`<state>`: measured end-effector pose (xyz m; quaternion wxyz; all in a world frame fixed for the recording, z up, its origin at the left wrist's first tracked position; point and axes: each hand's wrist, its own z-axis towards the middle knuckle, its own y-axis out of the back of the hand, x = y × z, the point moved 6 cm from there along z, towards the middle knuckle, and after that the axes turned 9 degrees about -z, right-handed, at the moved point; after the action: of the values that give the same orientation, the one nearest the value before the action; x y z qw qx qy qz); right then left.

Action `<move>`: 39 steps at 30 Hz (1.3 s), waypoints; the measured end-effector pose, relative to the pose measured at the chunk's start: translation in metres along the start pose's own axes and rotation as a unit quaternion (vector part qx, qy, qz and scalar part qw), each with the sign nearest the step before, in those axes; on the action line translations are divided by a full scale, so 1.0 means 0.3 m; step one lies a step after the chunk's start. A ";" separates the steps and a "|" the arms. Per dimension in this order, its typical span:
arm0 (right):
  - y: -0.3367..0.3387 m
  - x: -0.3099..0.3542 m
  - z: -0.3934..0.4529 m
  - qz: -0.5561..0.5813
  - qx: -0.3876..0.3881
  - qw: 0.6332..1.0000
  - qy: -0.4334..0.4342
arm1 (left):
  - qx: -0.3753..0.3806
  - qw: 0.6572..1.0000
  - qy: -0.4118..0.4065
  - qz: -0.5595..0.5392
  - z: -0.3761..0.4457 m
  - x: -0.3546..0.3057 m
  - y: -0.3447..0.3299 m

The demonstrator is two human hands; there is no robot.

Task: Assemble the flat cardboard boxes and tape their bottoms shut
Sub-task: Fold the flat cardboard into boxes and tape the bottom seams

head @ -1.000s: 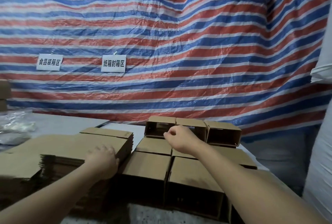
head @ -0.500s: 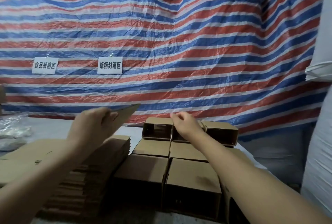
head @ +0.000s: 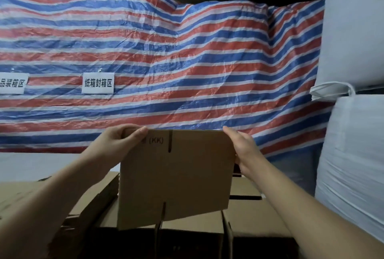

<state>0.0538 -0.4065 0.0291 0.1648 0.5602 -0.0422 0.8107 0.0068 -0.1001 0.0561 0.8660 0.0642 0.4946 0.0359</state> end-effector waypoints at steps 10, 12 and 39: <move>0.130 -0.058 -0.122 -0.016 0.009 0.998 -0.061 | -0.145 0.984 0.073 -0.073 -0.005 0.191 -0.145; 0.134 -0.071 -0.145 -0.017 0.045 0.996 -0.070 | -0.146 0.984 0.062 -0.085 -0.028 0.201 -0.149; 0.112 -0.450 -0.349 0.080 0.109 0.982 -0.132 | -0.210 0.955 0.165 -0.130 -0.294 0.520 -0.272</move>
<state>-0.0076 -0.4415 -0.1302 0.0309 0.6717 -0.0197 0.7399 0.0101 -0.1546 -0.1332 0.7636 -0.1902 0.6160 0.0364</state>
